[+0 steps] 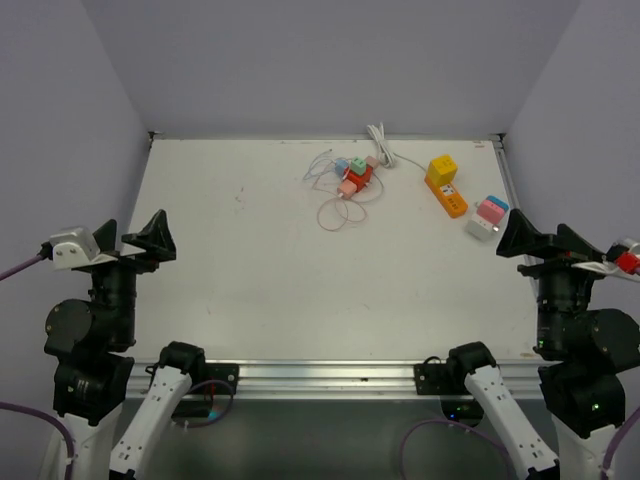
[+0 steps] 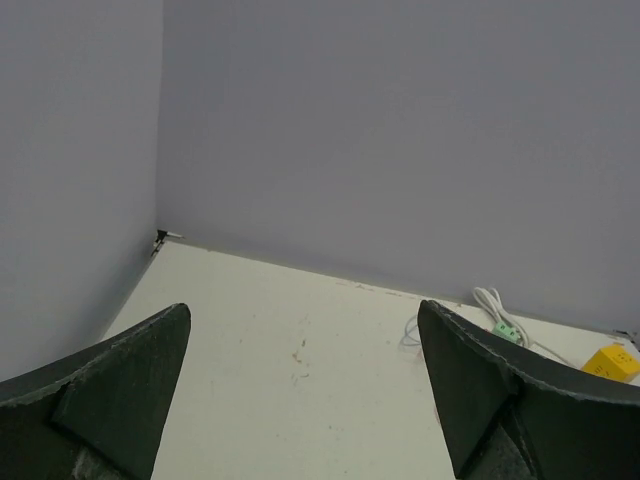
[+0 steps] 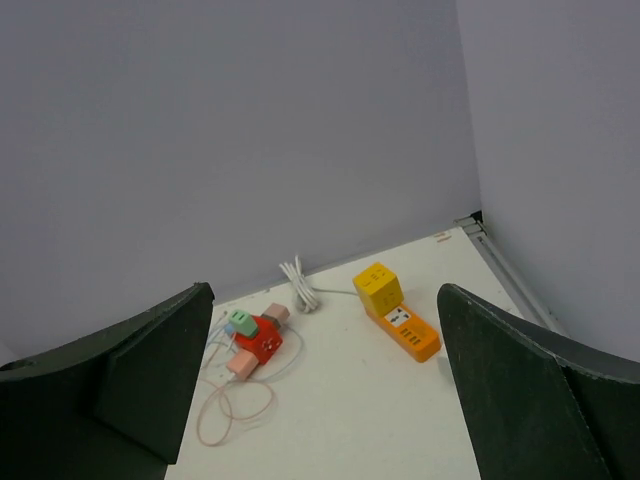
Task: Pull the plug off the socket
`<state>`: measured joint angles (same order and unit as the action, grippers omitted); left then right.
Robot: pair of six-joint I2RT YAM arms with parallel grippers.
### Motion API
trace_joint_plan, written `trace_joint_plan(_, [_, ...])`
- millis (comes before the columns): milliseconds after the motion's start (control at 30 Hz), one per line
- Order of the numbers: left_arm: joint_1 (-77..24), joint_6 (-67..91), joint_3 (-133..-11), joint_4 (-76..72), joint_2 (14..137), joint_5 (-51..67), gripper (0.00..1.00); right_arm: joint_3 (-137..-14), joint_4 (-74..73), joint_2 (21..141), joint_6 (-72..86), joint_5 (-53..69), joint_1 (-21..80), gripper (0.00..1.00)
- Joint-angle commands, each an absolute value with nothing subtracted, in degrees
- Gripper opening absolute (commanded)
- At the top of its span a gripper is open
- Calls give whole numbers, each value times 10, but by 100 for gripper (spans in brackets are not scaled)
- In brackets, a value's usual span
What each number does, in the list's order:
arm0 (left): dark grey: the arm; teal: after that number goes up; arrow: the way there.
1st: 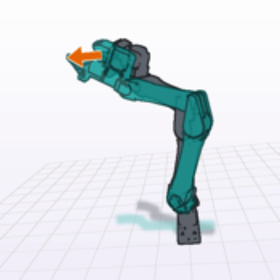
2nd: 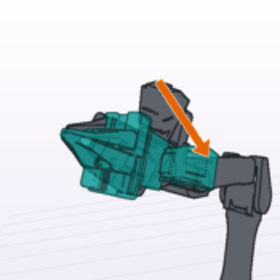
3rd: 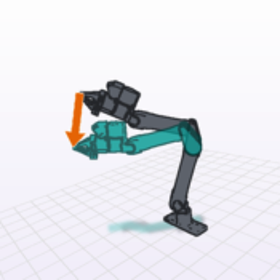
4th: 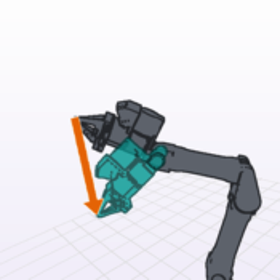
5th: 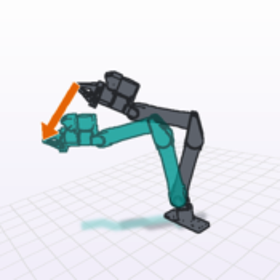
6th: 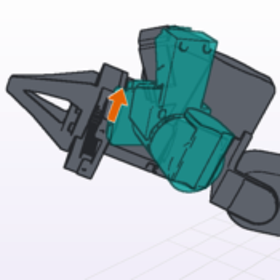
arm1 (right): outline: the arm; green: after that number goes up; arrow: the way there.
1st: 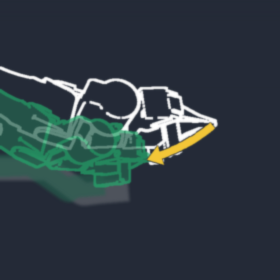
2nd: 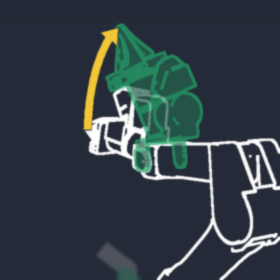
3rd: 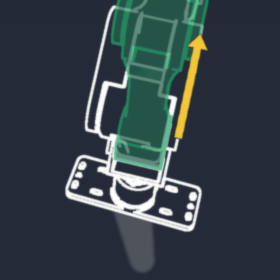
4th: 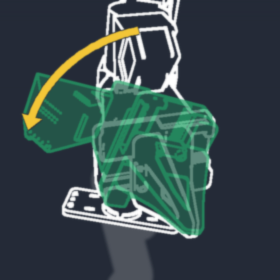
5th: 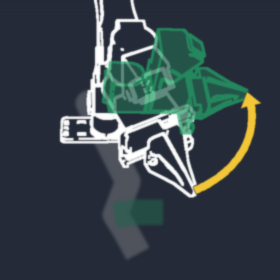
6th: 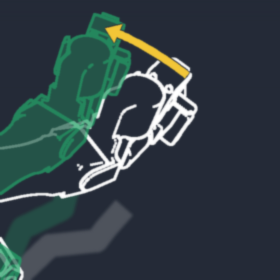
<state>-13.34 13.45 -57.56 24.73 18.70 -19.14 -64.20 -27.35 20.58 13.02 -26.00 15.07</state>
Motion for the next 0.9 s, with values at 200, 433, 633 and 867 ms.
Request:
trace_joint_plan(200, [-137, 138, -537, 214, 203, -178, 100, -627, -248, 241, 152, -248, 153, 99])
trace_joint_plan(433, [-137, 130, -498, 203, 231, -160, 100, -609, -263, 327, 210, -210, 153, 99])
trace_joint_plan(633, [-137, 134, -434, 178, 245, -129, 100, -600, -270, 444, 243, -177, 153, 99])
trace_joint_plan(867, [-137, 136, -375, 153, 284, -97, 100, -589, -216, 588, 263, -147, 153, 99])
